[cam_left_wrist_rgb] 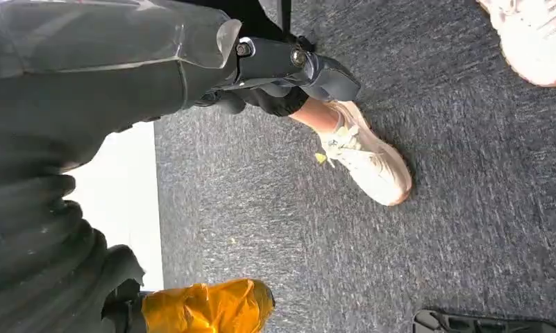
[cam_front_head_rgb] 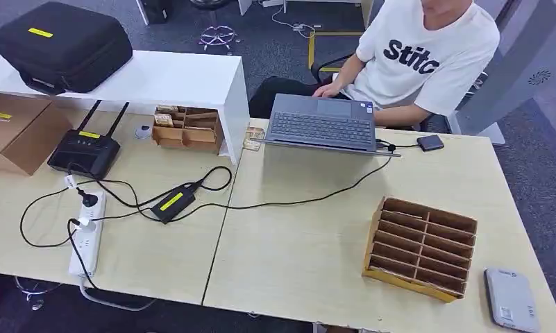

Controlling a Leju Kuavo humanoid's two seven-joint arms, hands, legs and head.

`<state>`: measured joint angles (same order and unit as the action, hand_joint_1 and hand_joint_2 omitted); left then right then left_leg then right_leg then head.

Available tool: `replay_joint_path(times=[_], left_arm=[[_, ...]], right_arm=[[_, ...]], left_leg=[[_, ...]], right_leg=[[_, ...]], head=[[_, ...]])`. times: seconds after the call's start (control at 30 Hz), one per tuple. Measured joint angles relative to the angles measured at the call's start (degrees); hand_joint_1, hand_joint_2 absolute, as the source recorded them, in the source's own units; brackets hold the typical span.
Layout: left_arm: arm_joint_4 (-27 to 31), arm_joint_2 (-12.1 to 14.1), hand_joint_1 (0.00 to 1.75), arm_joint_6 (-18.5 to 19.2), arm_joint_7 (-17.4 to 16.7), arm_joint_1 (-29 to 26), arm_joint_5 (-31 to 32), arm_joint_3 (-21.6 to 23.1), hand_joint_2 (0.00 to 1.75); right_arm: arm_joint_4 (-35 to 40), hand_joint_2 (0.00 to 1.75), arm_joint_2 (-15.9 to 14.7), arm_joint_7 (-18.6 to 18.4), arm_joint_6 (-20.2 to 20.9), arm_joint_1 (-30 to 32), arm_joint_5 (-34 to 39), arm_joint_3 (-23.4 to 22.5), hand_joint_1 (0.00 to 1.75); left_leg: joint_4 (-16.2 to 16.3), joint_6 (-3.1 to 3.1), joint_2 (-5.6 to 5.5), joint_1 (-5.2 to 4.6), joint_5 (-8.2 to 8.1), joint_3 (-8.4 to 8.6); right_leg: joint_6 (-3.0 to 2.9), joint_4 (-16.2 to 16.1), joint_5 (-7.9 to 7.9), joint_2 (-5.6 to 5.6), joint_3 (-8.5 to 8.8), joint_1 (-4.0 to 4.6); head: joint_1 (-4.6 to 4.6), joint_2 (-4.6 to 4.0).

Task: Pass the card to the sensor for recognition and then transmit it.

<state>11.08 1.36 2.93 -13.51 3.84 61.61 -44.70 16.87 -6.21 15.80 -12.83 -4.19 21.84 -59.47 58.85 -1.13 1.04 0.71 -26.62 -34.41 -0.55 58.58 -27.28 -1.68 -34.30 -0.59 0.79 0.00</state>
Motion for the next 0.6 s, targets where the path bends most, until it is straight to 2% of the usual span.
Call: replay_joint_path(times=[0.27, 0.33, 0.37, 0.43, 0.47, 0.53, 0.57, 0.6], left_arm=[[0.0, -1.31, 0.0, -0.37, 0.55, 1.38, 0.87, 0.0, 1.75], [0.02, -1.71, 0.0, -1.29, 1.4, 1.64, 0.5, 0.0, 1.75], [0.04, -1.99, 0.0, -3.07, 2.72, 1.68, -0.97, -0.15, 1.75], [0.5, -3.26, 0.0, -12.62, 7.84, 1.76, -6.39, -2.26, 1.75], [0.72, -4.16, 0.0, -18.92, 10.58, 2.02, -9.08, -3.77, 1.75], [0.77, -6.35, 0.0, -32.26, 18.34, 2.76, -15.55, -7.4, 1.75], [0.76, -7.11, 0.0, -35.84, 20.47, 3.17, -17.41, -9.06, 1.75], [0.76, -7.72, 0.0, -37.77, 21.59, 3.44, -18.16, -10.64, 1.75]], right_arm=[[1.12, 1.75, -0.07, -1.12, -0.37, 1.83, -4.11, 0.7, 0.0], [1.11, 1.75, -0.22, -2.93, -0.07, 1.7, -3.79, 0.7, 0.0], [1.09, 1.75, -0.26, -4.12, 0.58, 1.59, -3.4, 0.68, 0.0], [0.76, 1.75, -0.46, -6.93, 2.19, 1.21, -2.8, 0.61, 0.0], [0.55, 1.75, -0.48, -7.97, 2.51, 0.96, -3.23, 0.61, 0.0], [-0.04, 1.75, -0.48, -11.03, 2.93, 0.6, -6.42, 1.05, 0.0], [-0.29, 1.75, -0.46, -12.18, 3.43, 0.54, -7.79, 1.49, 0.0], [-0.63, 1.75, -0.46, -13.95, 4.64, 0.48, -9.87, 2.2, 0.0]], left_leg=[[0.0, 0.01, 0.0, -0.01, 0.0, -0.01], [0.0, 0.01, 0.02, -0.02, 0.0, 0.02], [0.0, 0.01, 0.05, -0.02, 0.0, 0.02], [0.0, 0.01, 0.06, -0.01, 0.0, 0.03], [0.01, 0.01, 0.06, -0.02, 0.0, 0.05], [0.01, 0.01, 0.03, -0.02, 0.0, 0.04], [0.01, 0.01, 0.02, -0.04, 0.0, 0.04], [0.01, 0.01, 0.02, -0.05, 0.0, 0.05]], right_leg=[[0.01, 0.0, 0.01, 0.0, 0.02, -0.01], [0.0, 0.0, 0.02, 0.03, 0.03, -0.02], [0.0, 0.0, 0.02, 0.06, 0.03, -0.02], [-0.02, 0.0, 0.04, 0.07, 0.03, -0.01], [-0.02, 0.0, 0.04, 0.07, 0.03, -0.02], [-0.01, 0.0, 0.04, 0.04, 0.06, -0.02], [-0.01, 0.0, 0.04, 0.02, 0.07, -0.04], [-0.01, 0.0, 0.04, 0.02, 0.07, -0.06]], head=[[0.0, 0.0], [-0.02, 0.0], [0.02, 0.0], [0.0, 0.0], [-0.02, 0.0], [-0.04, 0.0], [0.0, 0.0], [0.0, 0.0]])
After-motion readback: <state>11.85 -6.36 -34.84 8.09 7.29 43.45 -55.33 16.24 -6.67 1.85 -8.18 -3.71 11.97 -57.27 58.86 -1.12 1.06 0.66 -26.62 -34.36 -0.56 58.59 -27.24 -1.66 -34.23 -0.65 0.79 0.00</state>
